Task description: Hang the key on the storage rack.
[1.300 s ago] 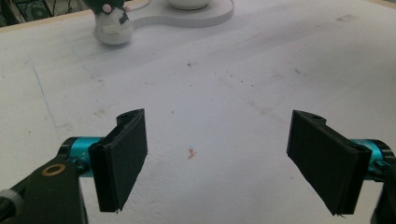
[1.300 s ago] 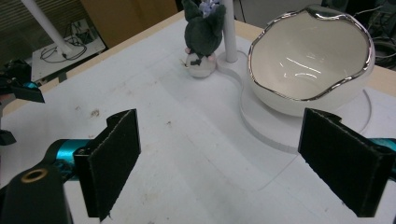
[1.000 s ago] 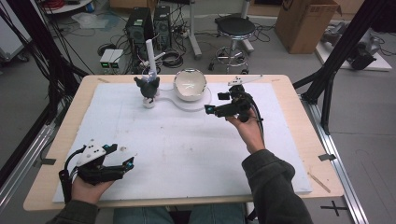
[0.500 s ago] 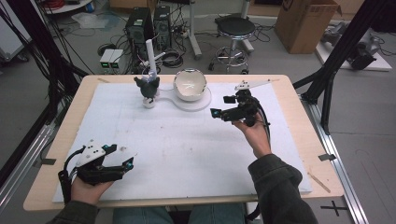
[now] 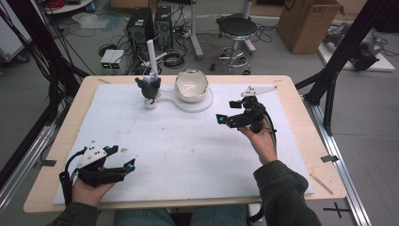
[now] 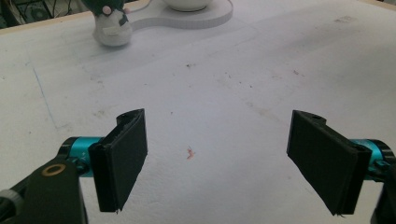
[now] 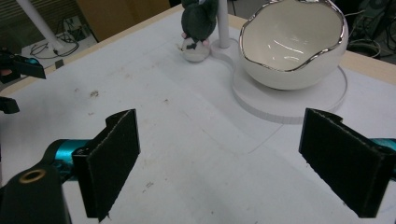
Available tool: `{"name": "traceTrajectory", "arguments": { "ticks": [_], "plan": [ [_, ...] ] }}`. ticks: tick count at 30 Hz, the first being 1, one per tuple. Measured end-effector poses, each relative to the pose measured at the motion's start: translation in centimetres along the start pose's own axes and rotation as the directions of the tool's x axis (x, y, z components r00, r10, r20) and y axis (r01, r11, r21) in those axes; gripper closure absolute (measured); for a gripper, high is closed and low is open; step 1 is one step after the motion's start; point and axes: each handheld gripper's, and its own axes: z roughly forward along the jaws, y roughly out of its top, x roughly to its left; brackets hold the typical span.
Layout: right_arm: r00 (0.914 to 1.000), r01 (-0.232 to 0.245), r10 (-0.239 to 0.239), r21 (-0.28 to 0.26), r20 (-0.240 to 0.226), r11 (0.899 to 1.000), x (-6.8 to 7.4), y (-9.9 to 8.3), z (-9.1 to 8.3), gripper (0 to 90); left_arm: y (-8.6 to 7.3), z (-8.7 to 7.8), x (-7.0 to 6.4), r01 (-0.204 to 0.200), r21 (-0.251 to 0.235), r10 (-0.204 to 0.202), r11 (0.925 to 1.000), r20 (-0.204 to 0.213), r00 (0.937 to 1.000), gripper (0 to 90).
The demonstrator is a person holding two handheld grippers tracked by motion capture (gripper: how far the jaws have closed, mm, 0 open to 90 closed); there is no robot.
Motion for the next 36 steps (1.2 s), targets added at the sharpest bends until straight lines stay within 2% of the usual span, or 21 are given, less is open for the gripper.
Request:
{"name": "traceTrajectory", "arguments": {
  "ticks": [12, 23, 29, 36],
  "plan": [
    [0.9996, 0.014, -0.014, 0.000, 0.025, 1.000, 0.2, -1.2, -0.8, 11.8, 0.1, 0.0, -0.1, -0.002, 0.000, 0.002, 1.0000, 0.001, 1.0000, 20.8],
    [0.9984, 0.004, -0.003, -0.004, 0.057, 1.000, 0.0, -2.5, -1.7, 11.8, 0.0, 0.0, 0.0, 0.002, -0.003, -0.002, 1.0000, 0.000, 1.0000, 20.8],
    [0.9974, 0.025, -0.025, -0.009, 0.068, 1.000, 0.3, -3.0, -2.1, 11.8, 0.0, -0.1, 0.0, -0.001, 0.000, 0.001, 1.0000, -0.003, 1.0000, 20.7],
    [0.9964, 0.026, -0.026, 0.004, 0.081, 1.000, 0.5, -3.7, -2.3, 11.8, 0.0, -0.1, 0.0, 0.004, -0.001, -0.004, 1.0000, -0.002, 1.0000, 20.7]
  ]
}}
